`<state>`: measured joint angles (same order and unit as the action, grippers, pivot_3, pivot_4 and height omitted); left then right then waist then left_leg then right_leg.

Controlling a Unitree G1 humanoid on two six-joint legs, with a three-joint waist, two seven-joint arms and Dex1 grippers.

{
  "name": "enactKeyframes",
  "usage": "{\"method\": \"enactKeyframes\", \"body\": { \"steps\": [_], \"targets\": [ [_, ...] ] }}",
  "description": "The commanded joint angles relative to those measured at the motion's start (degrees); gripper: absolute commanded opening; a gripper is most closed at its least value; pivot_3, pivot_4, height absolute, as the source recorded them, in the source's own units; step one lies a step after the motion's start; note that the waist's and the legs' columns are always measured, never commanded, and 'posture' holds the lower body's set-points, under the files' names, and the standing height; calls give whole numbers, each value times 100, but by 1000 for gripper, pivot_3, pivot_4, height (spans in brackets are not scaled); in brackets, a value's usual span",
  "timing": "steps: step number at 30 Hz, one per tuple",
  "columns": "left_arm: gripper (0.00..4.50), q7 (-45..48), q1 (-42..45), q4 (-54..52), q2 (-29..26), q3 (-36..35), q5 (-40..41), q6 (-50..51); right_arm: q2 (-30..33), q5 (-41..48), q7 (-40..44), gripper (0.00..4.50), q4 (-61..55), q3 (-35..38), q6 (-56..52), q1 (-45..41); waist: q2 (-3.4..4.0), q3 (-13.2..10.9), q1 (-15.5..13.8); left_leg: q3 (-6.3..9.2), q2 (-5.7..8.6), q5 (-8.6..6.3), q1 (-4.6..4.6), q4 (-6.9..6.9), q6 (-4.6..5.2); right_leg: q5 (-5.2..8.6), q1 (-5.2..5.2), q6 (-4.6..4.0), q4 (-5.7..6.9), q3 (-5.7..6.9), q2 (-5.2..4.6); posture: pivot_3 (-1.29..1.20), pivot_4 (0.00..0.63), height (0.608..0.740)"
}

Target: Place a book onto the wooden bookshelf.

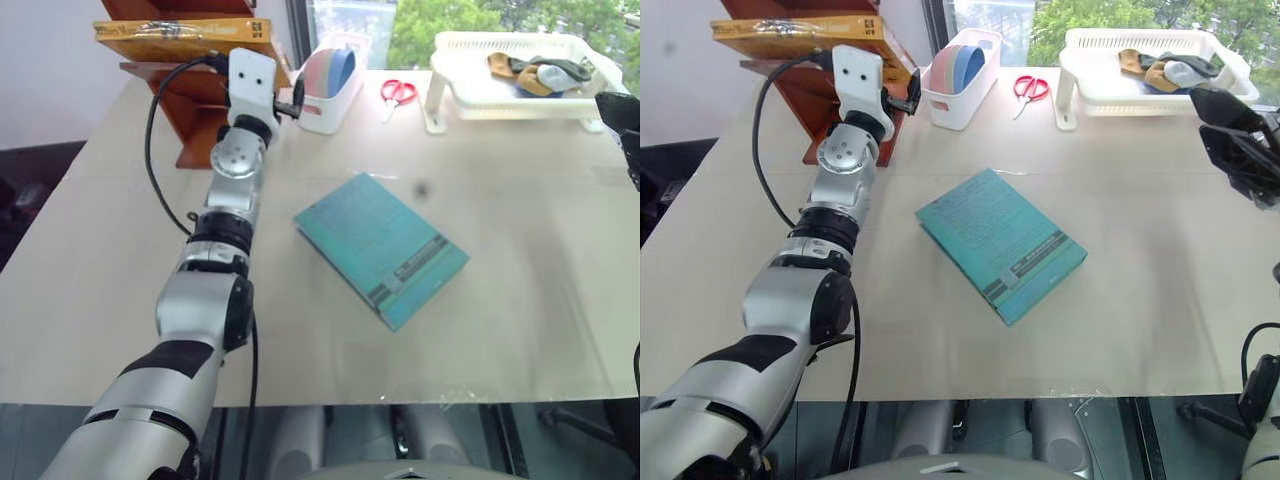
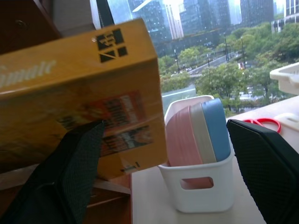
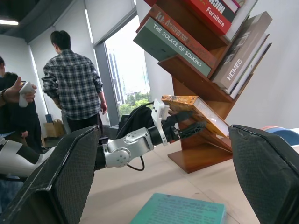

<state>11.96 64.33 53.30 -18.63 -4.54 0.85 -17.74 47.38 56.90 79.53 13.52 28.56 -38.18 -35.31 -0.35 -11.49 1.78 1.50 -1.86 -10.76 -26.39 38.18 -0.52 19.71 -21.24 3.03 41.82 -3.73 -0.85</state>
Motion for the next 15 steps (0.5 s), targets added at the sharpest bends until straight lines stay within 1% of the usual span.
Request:
{"method": "enactKeyframes", "body": {
  "steps": [1, 5, 7, 12, 15],
  "targets": [
    [4421, 607, -581, -1043, -69, -20, 316, 257, -27, 82, 40, 4500, -227, 72, 9, 116, 1, 0, 1, 0, 0, 1, 0, 0, -1, 0, 0, 0, -1, -1, -1, 0, 150, 740],
    [4421, 1102, -1829, -2312, -201, -32, 609, 1044, -66, -81, 87, 4500, -230, -80, 51, 326, 2, 1, 33, -1, -2, 3, 0, -3, -5, 0, -1, 0, -2, -3, 0, 0, 150, 740],
    [4421, 1271, -2453, -2915, -363, -57, 660, 1381, -37, -279, 145, 4500, -282, -200, 148, 568, 1, 2, 51, 4, -7, 2, 1, -5, -3, 0, -2, -1, -1, -4, 3, 0, 150, 740],
    [4421, 1812, -3976, -4650, -946, -420, 1309, 2616, 87, -1060, 197, 4500, -533, -557, 668, 1472, 2, 3, 44, 25, -27, -4, 2, -6, 6, 0, -2, -1, 1, -4, 10, 0, 150, 740],
    [4421, 1961, -4782, -5464, -1244, -601, 1538, 3204, 193, -1661, 203, 4500, -570, -822, 1138, 1960, 4, 4, 40, 27, -26, -5, 27, -6, 8, 0, 19, 0, 2, -5, 4, 0, 150, 740]
  ]
}}
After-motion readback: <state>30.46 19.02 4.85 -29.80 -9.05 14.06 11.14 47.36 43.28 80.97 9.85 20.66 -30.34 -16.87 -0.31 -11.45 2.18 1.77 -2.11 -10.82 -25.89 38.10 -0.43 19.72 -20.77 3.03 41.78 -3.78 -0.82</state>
